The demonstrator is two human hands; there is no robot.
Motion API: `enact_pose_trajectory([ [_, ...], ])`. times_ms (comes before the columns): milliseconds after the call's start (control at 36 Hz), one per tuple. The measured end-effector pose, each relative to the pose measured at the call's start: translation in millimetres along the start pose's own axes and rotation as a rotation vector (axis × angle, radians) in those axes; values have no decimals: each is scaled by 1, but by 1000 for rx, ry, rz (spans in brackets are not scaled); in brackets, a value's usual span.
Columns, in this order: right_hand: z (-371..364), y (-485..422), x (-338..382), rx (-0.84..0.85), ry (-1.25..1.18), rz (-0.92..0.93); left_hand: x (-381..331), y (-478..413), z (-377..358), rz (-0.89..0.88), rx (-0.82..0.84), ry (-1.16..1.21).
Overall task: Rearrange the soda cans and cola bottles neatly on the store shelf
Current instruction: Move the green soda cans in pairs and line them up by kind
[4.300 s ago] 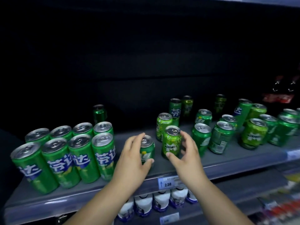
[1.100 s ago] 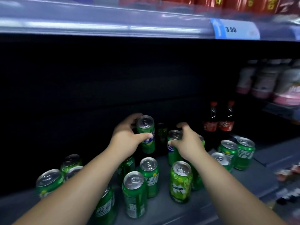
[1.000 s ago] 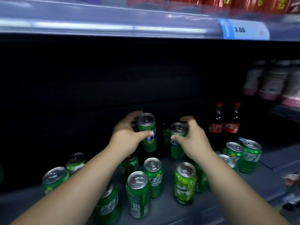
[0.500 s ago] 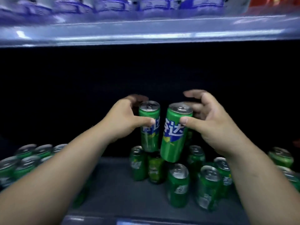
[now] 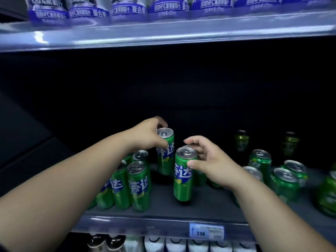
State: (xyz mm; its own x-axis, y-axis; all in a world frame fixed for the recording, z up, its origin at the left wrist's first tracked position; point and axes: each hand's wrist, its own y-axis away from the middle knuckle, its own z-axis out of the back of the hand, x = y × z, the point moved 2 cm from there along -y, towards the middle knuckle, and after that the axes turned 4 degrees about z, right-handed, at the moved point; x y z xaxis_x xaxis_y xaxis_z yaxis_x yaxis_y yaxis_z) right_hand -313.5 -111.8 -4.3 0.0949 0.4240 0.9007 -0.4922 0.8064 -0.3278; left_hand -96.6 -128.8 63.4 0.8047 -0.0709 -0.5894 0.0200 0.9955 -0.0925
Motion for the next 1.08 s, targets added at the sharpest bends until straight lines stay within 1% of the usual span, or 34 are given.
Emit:
enact_pose_trajectory([
  [139,-15,12,-16,-43,51,-38,13,-3,-19,-59,95,-33],
  [278,-21,25,-21,-31,49,-86,28,-6,-41,-114,189,-173],
  [417,-20,29,-25,-19,68,-105,37,-10,-48,-134,175,-209],
  [528,-22,29,-30,-10,63,-123,43,-11,-49,-131,162,-295],
  [639,-29,31,-37,-36,49,-127,41,-8,-53,-132,181,-448],
  [778,-36,40,-46,-111,-66,-132,28,-1,-62,-149,210,-622],
  [833,-41,46,-49,-133,-37,-122,28,5,-60,-156,172,-614],
  [861,-43,49,-51,-176,-14,-126,29,11,-56,-165,131,-576],
  [944,-50,57,-56,-347,18,-158,40,42,-41,-241,-98,-423],
  [1028,-56,62,-61,-378,41,-177,72,79,-32,-286,-342,-298],
  [1083,-59,62,-62,-389,52,-179,98,95,-35,-266,-396,-230],
])
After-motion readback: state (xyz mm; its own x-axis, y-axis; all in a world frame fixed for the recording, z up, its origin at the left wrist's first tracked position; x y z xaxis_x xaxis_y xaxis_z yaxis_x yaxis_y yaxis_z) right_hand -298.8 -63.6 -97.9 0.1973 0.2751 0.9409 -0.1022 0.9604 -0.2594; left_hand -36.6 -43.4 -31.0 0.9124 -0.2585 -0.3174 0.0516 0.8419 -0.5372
